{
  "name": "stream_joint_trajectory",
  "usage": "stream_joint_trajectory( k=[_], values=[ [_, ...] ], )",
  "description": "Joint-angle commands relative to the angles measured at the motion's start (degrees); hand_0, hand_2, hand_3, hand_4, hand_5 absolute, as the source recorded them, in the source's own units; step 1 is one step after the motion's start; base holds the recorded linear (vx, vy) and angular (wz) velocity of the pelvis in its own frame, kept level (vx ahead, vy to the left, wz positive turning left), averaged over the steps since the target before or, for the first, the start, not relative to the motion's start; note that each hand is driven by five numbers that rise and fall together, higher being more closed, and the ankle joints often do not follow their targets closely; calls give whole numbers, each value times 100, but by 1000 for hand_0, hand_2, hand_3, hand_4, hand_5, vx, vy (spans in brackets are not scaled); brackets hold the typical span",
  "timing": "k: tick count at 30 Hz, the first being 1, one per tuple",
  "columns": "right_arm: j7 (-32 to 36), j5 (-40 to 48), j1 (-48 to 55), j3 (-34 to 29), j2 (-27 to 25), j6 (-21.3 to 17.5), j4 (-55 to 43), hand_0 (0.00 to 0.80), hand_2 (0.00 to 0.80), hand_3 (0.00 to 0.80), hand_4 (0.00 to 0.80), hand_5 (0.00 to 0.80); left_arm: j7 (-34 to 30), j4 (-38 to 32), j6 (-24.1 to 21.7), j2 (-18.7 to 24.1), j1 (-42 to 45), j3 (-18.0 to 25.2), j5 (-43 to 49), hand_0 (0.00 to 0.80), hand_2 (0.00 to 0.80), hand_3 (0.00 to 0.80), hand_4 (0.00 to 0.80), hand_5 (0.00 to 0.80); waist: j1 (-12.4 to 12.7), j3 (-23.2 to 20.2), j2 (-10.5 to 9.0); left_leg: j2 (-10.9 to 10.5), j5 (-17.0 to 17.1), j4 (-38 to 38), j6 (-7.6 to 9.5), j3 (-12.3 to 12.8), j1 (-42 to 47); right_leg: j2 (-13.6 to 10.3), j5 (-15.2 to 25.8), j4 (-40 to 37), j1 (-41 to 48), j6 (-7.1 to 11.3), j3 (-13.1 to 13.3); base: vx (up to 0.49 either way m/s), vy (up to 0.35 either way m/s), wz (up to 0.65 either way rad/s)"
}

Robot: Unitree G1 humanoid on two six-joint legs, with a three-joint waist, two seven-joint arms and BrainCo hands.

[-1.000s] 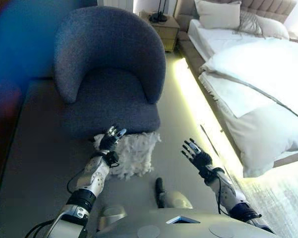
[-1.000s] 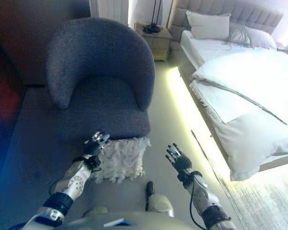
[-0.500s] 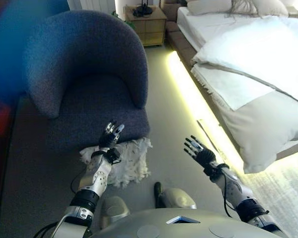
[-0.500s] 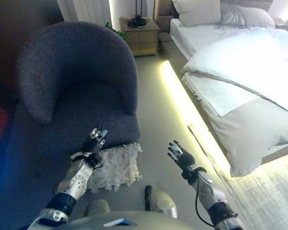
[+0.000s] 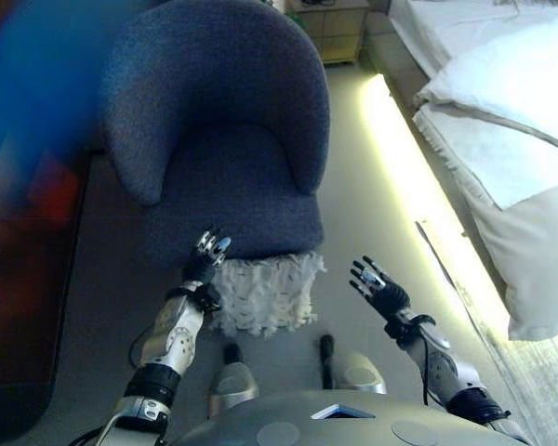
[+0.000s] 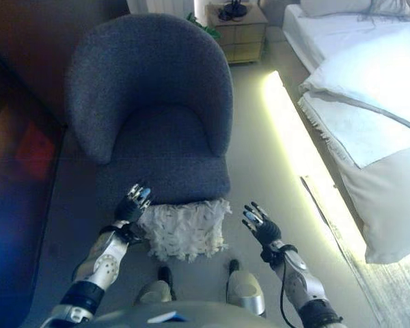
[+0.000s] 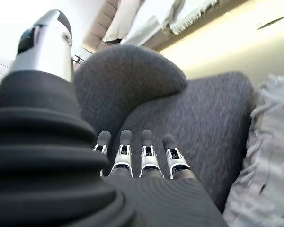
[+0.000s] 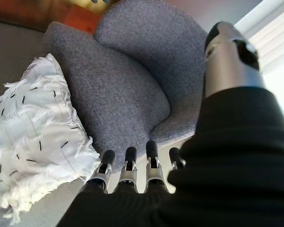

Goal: Pick up the cushion and take it to the sofa

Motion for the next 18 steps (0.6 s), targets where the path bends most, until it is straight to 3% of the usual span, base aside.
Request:
stream_joint_trajectory(
  k=[1, 4, 7, 10, 13, 18],
  values=[
    [37, -34, -39, -91, 105, -347, -319, 0, 0, 0, 0, 0, -26, -188, -388, 142, -148, -99, 16, 0, 0, 0, 0, 0, -130, -170, -106, 207, 121, 326, 123, -247, -747, 1, 24, -41, 245, -55, -224, -44, 175, 11],
    [-25, -103, -271, 74, 176, -542, -203, 0, 0, 0, 0, 0, 95, -175, -364, 204, -273, -123, 236, 0, 0, 0, 0, 0, 16, 33, -190, 97, -188, 850, 287, -250, -955, -231, -8, 427, 4, -6, -336, 10, 144, 0],
    [-61, -298, -463, 221, 235, -495, -71, 0, 0, 0, 0, 0, 301, -26, -429, 333, -276, -174, 761, 0, 0, 0, 0, 0, 218, 148, -281, 0, -474, 1207, 420, -225, -981, -539, 156, 941, -127, -2, -584, 120, 57, -9],
    [-55, -557, -925, 553, 129, -805, 218, 0, 0, 0, 0, 0, 787, 46, -676, 453, -655, -428, 990, 0, 0, 0, 0, 0, 433, 370, -312, 93, -495, 1391, 297, -221, -1272, -717, 322, 537, -372, -6, -863, -155, -105, -32],
    [-298, -854, -1754, 782, 20, -1180, 732, 0, 0, 0, 0, 0, 1260, 198, -953, 459, -1326, -761, 919, 0, 0, 0, 0, 0, 565, 778, -346, 237, -491, 1629, 153, -419, -1828, -822, 605, 338, -884, 82, -800, -313, -200, -25],
    [-891, -1154, -2666, 923, -26, -1342, 1070, 0, 0, 0, 0, 0, 1643, 633, -1344, 238, -1914, -1111, 980, 0, 0, 0, 0, 0, 700, 1222, -237, 468, -372, 2171, -134, -792, -2750, -836, 435, 387, -1190, 73, -931, -117, -138, 8]
  ],
)
